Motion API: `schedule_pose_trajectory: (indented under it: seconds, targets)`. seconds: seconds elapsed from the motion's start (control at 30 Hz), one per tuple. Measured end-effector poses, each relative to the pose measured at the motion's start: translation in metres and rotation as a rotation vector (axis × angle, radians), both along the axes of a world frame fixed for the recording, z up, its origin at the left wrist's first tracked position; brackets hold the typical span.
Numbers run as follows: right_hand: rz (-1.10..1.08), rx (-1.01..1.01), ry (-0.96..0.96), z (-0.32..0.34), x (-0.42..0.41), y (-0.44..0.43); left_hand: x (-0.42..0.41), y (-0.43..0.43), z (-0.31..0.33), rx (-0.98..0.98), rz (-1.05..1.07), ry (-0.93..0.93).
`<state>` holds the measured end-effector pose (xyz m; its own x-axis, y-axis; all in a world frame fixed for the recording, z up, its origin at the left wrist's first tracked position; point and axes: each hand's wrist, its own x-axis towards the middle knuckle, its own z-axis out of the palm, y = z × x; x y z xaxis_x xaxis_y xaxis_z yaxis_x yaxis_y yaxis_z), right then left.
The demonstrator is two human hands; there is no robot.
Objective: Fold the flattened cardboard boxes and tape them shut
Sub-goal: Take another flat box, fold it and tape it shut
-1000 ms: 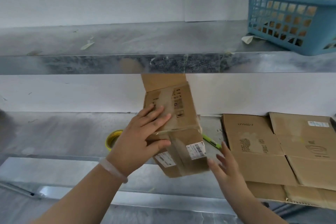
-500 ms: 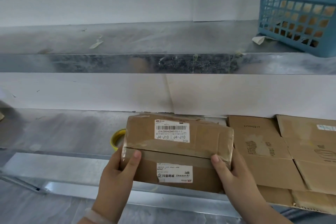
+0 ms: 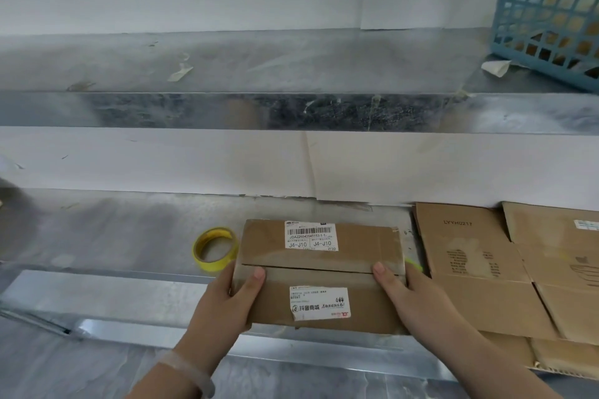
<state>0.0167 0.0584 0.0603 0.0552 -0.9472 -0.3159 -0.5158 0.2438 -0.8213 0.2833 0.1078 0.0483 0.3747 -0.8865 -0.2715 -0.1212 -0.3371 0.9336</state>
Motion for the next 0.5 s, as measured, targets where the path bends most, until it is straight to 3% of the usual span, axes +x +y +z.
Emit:
schedule_pose_trajectory:
  seconds: [0.23,0.3,0.4,0.5]
  targets:
    - [0.021,0.009,0.037,-0.006,0.003,-0.029,0.012,-0.034,-0.006,0.039,-0.244,-0.123]
    - [0.046,-0.044,0.148,-0.002,0.005,-0.037,0.017,-0.042,-0.005,0.041,-0.310,-0.318]
    - [0.146,-0.178,0.425,-0.005,0.012,-0.045,0.015,-0.055,-0.003,-0.112,-0.439,-0.725]
    - [0.216,-0.129,0.473,-0.007,0.014,-0.054,0.014,-0.069,0.002,-0.104,-0.426,-0.804]
